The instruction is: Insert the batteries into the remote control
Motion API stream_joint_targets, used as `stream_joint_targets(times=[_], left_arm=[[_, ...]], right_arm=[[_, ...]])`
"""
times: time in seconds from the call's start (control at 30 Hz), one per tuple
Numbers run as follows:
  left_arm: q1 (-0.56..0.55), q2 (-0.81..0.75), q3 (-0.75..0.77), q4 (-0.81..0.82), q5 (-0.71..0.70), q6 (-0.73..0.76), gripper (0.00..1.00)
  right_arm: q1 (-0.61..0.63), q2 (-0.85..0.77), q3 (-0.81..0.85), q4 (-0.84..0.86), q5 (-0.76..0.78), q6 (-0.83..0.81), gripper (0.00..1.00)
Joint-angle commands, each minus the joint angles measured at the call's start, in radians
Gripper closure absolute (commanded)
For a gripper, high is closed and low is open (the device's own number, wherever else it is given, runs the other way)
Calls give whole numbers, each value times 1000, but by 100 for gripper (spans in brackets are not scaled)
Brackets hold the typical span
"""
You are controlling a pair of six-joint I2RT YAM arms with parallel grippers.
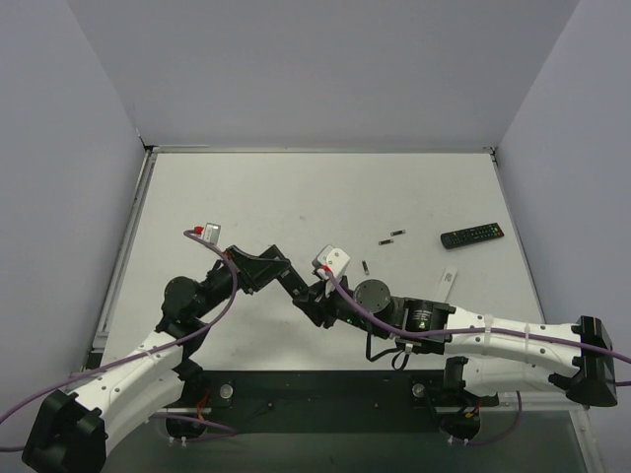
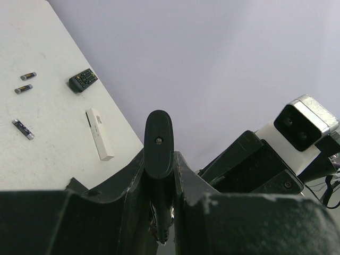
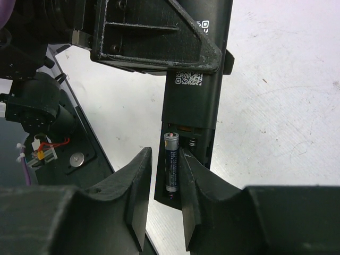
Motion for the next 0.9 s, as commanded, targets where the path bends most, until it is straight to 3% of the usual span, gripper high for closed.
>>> stream_joint_targets(times=[0.0, 0.37, 0.6, 0.7, 0.77, 0.87], left_arm=[[-5, -6, 4, 84, 6, -23, 100], [-5, 8, -13, 19, 4, -14, 100], [-3, 14, 1, 10, 37, -8, 100], [-3, 22, 19, -5, 61, 0, 100], [-3, 28, 36, -14, 86, 3, 100], [-3, 34, 53, -25, 112, 2, 100]], right_arm=[[2, -1, 16, -21, 33, -5, 75], [2, -73, 53, -91, 55, -48, 52], [2, -130, 151, -226, 16, -145, 47], [2, -128, 185, -302, -27, -272, 47], [3, -135, 176, -327, -117, -466, 47], [2, -153, 177, -332, -116, -499, 42]])
